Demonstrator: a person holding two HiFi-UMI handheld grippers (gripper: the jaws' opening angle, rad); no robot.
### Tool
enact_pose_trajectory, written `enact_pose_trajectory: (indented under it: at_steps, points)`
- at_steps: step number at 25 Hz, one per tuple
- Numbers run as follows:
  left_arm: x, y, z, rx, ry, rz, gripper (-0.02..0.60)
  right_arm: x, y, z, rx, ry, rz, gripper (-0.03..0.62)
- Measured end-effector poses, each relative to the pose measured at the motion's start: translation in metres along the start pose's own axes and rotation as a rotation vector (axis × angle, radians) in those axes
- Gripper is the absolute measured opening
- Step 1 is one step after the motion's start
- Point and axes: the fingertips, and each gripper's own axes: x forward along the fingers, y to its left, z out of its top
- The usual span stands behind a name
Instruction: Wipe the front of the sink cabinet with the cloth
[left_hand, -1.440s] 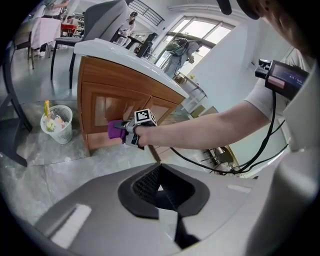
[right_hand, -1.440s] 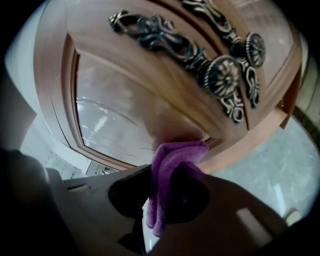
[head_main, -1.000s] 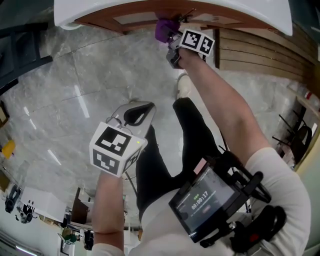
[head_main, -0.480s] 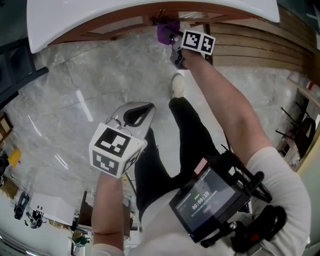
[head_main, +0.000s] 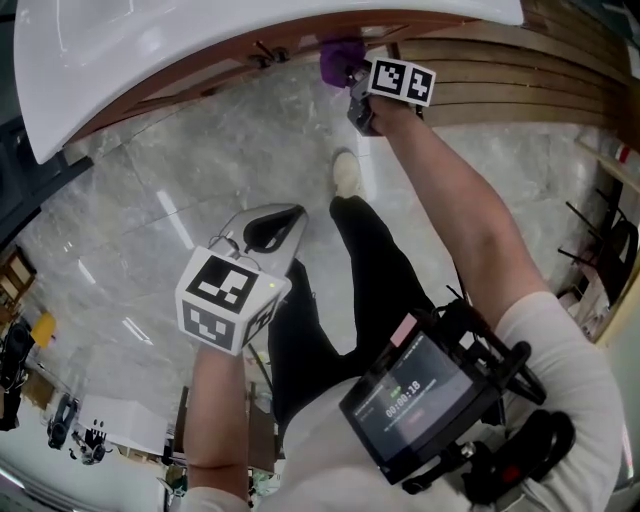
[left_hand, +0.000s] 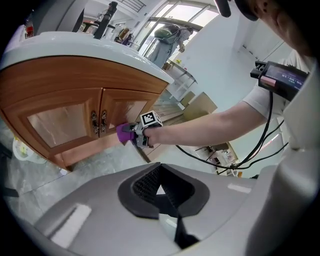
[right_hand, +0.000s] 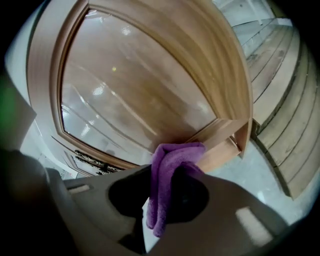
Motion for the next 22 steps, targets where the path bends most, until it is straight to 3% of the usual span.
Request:
enact_pose_trajectory:
  at_steps: [22]
  points:
    - [0.073,-0.052,0.078,0.101,0.070,-0.021,0.006,-0.087,-0.114,0.069,-0.091,0.026,-0.129,0.061]
